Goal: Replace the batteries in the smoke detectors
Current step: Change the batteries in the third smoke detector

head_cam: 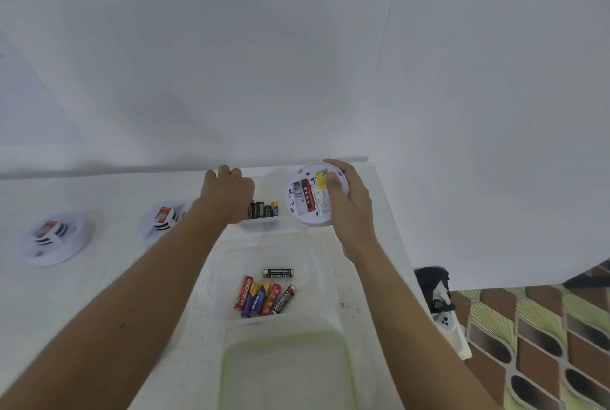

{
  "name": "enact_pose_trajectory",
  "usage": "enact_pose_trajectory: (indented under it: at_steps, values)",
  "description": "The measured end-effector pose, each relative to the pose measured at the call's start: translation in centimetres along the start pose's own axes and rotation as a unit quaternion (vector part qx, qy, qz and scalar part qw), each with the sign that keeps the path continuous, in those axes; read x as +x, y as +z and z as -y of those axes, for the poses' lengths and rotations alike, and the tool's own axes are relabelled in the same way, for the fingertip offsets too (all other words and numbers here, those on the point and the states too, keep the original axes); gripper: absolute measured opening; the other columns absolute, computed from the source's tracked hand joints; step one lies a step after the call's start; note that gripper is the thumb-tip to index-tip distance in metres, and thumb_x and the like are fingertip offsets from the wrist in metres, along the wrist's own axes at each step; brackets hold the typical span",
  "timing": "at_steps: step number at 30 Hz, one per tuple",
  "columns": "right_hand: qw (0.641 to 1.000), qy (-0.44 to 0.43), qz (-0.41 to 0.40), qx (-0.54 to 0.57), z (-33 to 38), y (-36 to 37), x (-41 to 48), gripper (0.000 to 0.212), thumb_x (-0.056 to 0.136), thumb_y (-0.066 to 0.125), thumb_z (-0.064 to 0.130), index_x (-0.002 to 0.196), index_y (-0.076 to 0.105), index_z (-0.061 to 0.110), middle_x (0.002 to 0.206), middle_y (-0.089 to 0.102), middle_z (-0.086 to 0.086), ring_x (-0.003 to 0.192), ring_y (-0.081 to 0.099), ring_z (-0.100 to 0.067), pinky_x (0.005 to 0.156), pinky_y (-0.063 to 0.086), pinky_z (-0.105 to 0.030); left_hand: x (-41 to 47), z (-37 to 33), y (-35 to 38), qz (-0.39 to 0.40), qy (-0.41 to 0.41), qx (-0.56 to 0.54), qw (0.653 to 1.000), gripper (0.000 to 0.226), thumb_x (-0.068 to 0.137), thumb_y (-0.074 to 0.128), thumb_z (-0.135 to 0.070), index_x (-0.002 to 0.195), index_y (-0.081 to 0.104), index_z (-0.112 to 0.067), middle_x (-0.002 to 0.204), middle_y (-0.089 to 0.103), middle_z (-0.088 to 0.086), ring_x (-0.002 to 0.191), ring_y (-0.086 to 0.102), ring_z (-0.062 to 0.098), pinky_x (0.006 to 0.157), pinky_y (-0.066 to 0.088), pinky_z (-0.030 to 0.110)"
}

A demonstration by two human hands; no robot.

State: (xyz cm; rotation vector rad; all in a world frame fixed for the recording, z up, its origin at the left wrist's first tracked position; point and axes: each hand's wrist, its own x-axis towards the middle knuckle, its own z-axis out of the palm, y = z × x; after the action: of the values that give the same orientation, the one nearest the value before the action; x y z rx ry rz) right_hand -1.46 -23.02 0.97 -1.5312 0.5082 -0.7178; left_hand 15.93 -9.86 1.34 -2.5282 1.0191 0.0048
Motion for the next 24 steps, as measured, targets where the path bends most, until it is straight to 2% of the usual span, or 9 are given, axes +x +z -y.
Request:
enact_pose_trajectory:
  at_steps: [2,6,8,10,12,16,18,22,24]
  values:
    - [1.000,-0.001,0.000,-0.004,0.0,0.0,0.0,0.021,0.106,0.046,0.027,0.121,0.061,0.029,0.108,0.068,0.014,0.100,0.065,-0.004,0.074,0.054,-0.018,0.0,0.3,0.1,-0.014,0.000,-0.020,1.000,0.020,0.085,0.056,-0.022,0.104,0.061,-0.017,0.094,0.042,0.004,0.099,0.042,0.026,0.085,0.035,0.037]
    - [1.000,-0.001,0.004,-0.001,0.0,-0.1,-0.2,0.021,0.106,0.047,0.026,0.121,0.062,0.027,0.108,0.068,0.014,0.098,0.065,-0.001,0.073,0.053,-0.016,-0.9,0.9,-0.9,-0.015,-0.005,-0.123,0.992,0.041,0.075,0.072,-0.034,0.111,0.056,-0.022,0.106,0.055,0.002,0.105,0.049,0.025,0.089,0.040,0.036]
    - [1.000,-0.001,0.005,-0.002,0.0,-0.1,-0.3,0.022,0.106,0.047,0.026,0.122,0.062,0.026,0.108,0.068,0.013,0.100,0.065,-0.002,0.074,0.053,-0.017,-1.7,1.2,-1.3,-0.029,-0.017,-0.265,0.964,0.046,0.071,0.079,-0.030,0.107,0.052,-0.022,0.102,0.061,0.001,0.099,0.057,0.023,0.078,0.045,0.031]
    - [1.000,-0.002,0.004,-0.002,0.0,-0.1,-0.4,0.021,0.106,0.047,0.025,0.122,0.062,0.027,0.109,0.068,0.014,0.102,0.065,-0.003,0.076,0.054,-0.017,-3.0,1.0,-1.9,-0.048,-0.033,-0.442,0.895,0.048,0.068,0.085,-0.020,0.104,0.053,-0.021,0.097,0.065,-0.001,0.086,0.064,0.019,0.062,0.049,0.026]
    - [1.000,0.001,0.005,-0.003,0.0,-0.1,-0.6,0.021,0.106,0.047,0.025,0.121,0.062,0.029,0.109,0.067,0.014,0.102,0.065,-0.003,0.078,0.054,-0.018,-4.5,0.3,-2.6,-0.079,-0.042,-0.562,0.822,0.049,0.066,0.088,-0.016,0.101,0.055,-0.023,0.092,0.068,-0.004,0.078,0.068,0.015,0.058,0.053,0.027]
    - [1.000,0.002,0.004,-0.001,0.0,-0.1,-1.1,0.021,0.106,0.047,0.025,0.121,0.061,0.030,0.109,0.067,0.014,0.103,0.064,-0.003,0.078,0.055,-0.020,-6.6,-1.4,-3.2,-0.136,-0.043,-0.732,0.666,0.041,0.070,0.086,-0.009,0.099,0.057,-0.017,0.087,0.075,0.004,0.081,0.073,0.019,0.074,0.057,0.034]
    - [1.000,0.005,0.002,0.000,0.0,-0.1,-1.3,0.021,0.106,0.047,0.024,0.121,0.061,0.030,0.109,0.067,0.014,0.102,0.064,-0.002,0.077,0.054,-0.018,-7.5,-2.2,-3.2,-0.162,-0.026,-0.773,0.612,0.033,0.075,0.082,-0.006,0.097,0.059,-0.012,0.085,0.076,0.007,0.083,0.073,0.021,0.079,0.056,0.036]
    - [1.000,-0.002,-0.007,-0.006,0.2,-0.4,-1.7,0.022,0.106,0.047,0.024,0.122,0.061,0.028,0.106,0.067,0.015,0.093,0.063,0.007,0.073,0.053,-0.015,-8.9,-4.0,-3.5,-0.218,0.004,-0.762,0.610,0.025,0.081,0.078,-0.008,0.099,0.061,-0.011,0.086,0.076,0.004,0.084,0.073,0.018,0.079,0.057,0.030]
    - [1.000,-0.006,-0.010,-0.007,0.4,-0.6,-2.0,0.022,0.106,0.047,0.025,0.122,0.061,0.027,0.106,0.066,0.015,0.091,0.063,0.010,0.071,0.052,-0.013,-9.3,-4.7,-3.3,-0.241,0.010,-0.732,0.637,0.026,0.081,0.078,-0.009,0.102,0.063,-0.017,0.086,0.076,-0.001,0.087,0.073,0.014,0.080,0.057,0.027]
